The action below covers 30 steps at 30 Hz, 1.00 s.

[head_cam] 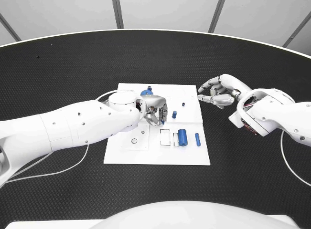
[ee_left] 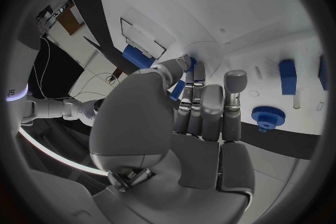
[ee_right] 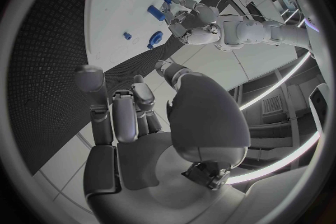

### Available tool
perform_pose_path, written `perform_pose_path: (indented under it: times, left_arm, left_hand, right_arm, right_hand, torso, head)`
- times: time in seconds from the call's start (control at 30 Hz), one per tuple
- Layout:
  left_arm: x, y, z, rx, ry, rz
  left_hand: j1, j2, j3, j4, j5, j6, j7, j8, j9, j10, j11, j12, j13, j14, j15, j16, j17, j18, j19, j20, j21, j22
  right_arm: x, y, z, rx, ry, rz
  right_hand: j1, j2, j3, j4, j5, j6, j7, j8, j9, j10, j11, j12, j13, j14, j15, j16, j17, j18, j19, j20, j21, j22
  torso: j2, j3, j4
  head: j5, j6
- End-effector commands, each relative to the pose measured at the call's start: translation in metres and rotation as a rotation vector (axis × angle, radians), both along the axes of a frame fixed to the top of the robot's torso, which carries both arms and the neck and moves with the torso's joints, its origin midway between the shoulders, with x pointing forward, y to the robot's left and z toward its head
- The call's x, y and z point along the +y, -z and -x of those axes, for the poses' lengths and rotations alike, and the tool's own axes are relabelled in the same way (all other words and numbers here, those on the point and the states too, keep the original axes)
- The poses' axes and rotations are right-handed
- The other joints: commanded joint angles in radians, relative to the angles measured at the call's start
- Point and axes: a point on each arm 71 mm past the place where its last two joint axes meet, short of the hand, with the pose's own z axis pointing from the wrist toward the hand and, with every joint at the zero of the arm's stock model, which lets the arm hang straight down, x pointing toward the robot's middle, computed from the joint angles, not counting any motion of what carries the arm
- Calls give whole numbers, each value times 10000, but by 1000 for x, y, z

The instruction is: Assemble the parts on the task board

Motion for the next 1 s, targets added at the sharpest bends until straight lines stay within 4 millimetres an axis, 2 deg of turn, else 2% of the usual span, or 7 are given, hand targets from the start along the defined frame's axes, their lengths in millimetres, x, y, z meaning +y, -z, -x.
perform_pose_path:
  times: [0.03, 0.53, 1.0]
  left_arm:
    - [2, 0, 0, -46, -30, 49]
    - [18, -4, 5, -208, -243, 248]
    - [28, -10, 6, -143, -417, 618]
  left_hand:
    - [-14, 90, 45, -28, -46, 51, 0, 34, 15, 71, -12, -28, -3, 40, -28, 35, 12, -87, 47, 6, 31, 13]
    - [-87, 17, -28, -16, -46, 78, 15, 30, 26, 116, 0, -52, 11, 48, -29, 28, -40, -89, 55, -8, 33, 8]
    - [-106, 9, -38, -6, -46, 92, 13, 31, 30, 130, -4, -59, 15, 63, -30, 37, -17, -95, 77, -10, 52, 36]
  right_arm:
    - [0, 0, 0, -5, 0, -2]
    - [-1, 0, -1, -18, 23, 6]
    - [-1, 1, -2, -21, 46, 24]
  right_hand:
    - [68, -16, 58, 5, 45, -79, 21, 26, -13, 31, -28, 17, 14, 455, -64, -22, 243, 154, 4, -17, -68, 10]
    - [68, -16, 58, 5, 45, -79, 21, 26, -13, 31, -28, 17, 14, 455, -64, -22, 243, 154, 4, -17, -68, 10]
    - [68, -16, 58, 5, 45, -79, 21, 26, -13, 31, -28, 17, 14, 455, -64, -22, 243, 154, 4, -17, -68, 10]
  torso:
    - [-5, -8, 12]
    - [-10, -10, 22]
    - [-19, 0, 7]
  head:
    - [-4, 21]
    - [39, 183]
    - [32, 441]
